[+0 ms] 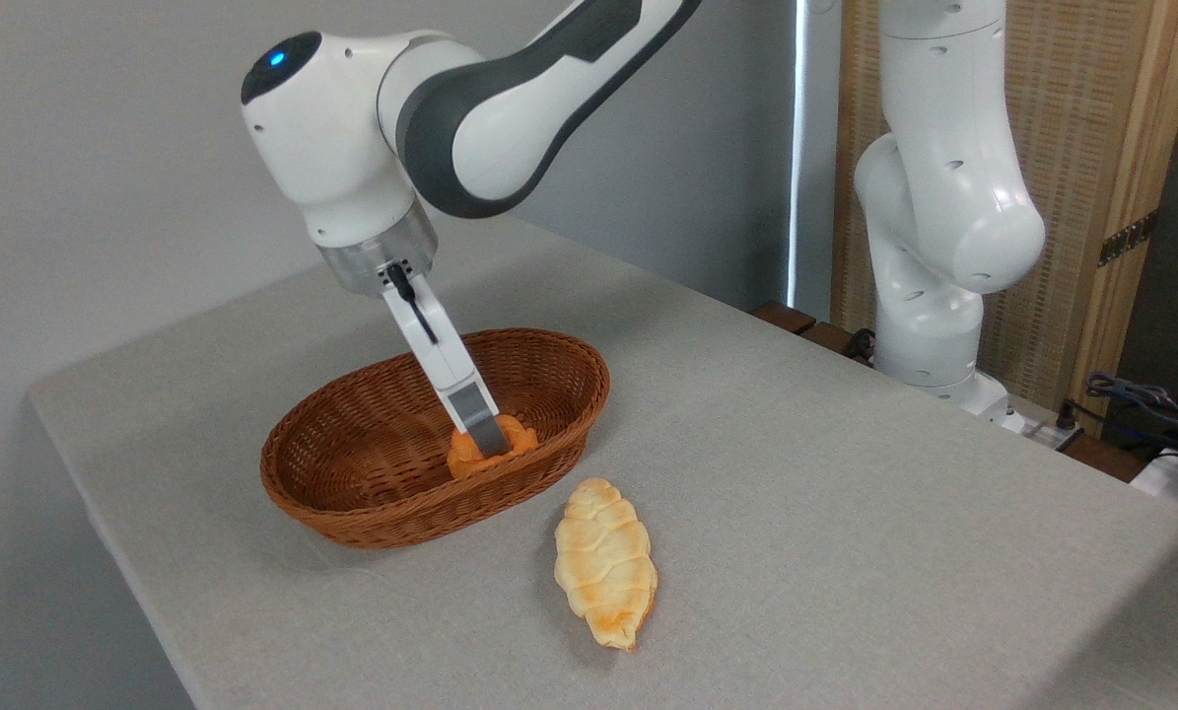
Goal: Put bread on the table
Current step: 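Lower the gripper into the basket onto the orange bread roll, then close the gripper fingers around the orange bread roll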
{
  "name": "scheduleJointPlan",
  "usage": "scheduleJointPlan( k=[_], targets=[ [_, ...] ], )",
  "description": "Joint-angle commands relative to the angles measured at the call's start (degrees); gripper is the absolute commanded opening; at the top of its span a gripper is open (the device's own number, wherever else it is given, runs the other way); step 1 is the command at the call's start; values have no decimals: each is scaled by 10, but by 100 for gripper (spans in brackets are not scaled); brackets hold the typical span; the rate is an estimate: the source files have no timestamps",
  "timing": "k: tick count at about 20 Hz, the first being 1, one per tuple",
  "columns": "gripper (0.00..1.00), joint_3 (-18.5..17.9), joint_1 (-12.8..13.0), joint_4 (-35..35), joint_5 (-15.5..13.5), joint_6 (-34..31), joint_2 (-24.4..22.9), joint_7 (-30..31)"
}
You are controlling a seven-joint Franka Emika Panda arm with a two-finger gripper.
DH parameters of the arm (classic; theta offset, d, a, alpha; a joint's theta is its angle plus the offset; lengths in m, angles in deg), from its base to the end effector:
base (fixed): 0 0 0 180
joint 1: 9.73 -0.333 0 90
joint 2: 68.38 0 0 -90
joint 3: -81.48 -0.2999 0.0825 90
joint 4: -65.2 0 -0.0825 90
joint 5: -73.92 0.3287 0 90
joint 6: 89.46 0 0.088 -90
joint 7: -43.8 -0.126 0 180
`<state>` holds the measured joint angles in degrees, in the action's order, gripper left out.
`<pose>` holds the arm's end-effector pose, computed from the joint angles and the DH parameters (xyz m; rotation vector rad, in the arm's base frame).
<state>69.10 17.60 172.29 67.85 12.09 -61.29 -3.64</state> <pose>0.4898 -0.1456 0.4205 2.5889 -1.5083 -0.2820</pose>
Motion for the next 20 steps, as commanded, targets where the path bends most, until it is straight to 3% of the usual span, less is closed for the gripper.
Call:
scheduleJointPlan(
  k=[1, 3, 4, 8, 9, 11, 20],
  targets=[
    [100, -5, 6, 0, 27, 25, 16, 4],
    [99, -5, 8, 0, 47, 27, 24, 8],
    [93, -5, 8, 0, 47, 27, 27, 9],
    [35, -5, 7, 0, 47, 27, 27, 9],
    [28, -5, 7, 0, 47, 26, 27, 9],
    [24, -5, 7, 0, 47, 27, 26, 9],
    [25, -7, 5, -6, 40, 26, 13, 9]
  ],
)
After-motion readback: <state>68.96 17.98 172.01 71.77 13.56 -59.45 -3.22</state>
